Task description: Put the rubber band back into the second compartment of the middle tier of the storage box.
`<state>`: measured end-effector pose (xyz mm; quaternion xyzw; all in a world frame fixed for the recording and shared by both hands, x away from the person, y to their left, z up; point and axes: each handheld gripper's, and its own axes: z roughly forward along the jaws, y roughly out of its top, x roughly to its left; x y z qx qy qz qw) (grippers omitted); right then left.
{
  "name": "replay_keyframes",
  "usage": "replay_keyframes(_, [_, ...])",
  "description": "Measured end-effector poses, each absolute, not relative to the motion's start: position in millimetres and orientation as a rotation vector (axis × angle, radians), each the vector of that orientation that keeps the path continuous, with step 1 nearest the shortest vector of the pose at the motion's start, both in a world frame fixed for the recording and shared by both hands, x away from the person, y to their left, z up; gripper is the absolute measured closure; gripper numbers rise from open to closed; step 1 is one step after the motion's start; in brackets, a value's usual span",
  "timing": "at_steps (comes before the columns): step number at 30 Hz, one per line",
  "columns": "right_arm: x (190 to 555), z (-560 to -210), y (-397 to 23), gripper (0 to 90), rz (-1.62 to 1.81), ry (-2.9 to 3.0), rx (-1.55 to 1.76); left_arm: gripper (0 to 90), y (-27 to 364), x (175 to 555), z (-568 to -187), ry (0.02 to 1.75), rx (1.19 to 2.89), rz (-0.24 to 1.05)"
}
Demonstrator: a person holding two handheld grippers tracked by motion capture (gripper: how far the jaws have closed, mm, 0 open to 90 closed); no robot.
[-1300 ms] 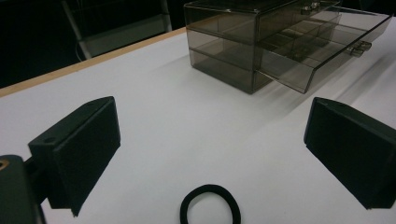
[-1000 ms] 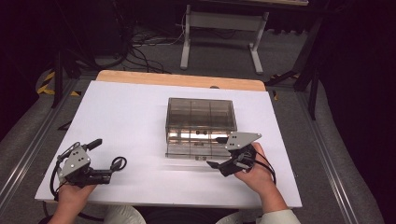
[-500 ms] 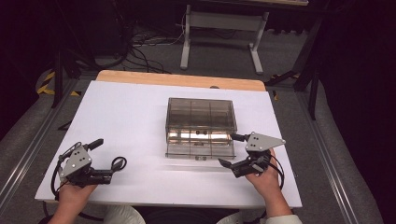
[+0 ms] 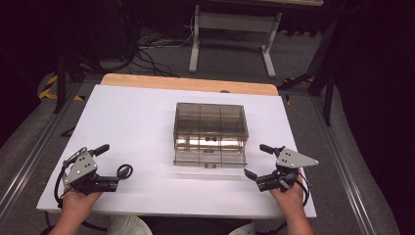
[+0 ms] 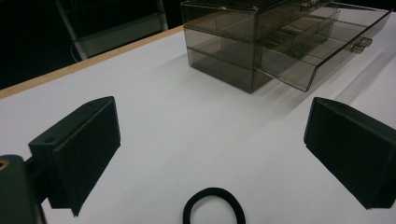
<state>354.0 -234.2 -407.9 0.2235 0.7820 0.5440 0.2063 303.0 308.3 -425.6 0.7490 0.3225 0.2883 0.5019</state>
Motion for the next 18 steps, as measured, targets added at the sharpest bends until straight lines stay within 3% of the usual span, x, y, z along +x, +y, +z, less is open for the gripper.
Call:
replay_keyframes(11, [357.7, -432.3, -244.6, 0.8, 1.471, 2.196, 0.707, 4.4, 312.1, 305.7, -422.0, 0.744, 1.794, 0.706])
replay_keyframes(18, [366.0, -444.1, -253.2, 0.8, 1.498, 2.173, 0.832, 2.4, 310.9, 308.2, -418.2, 0.684, 1.771, 0.63])
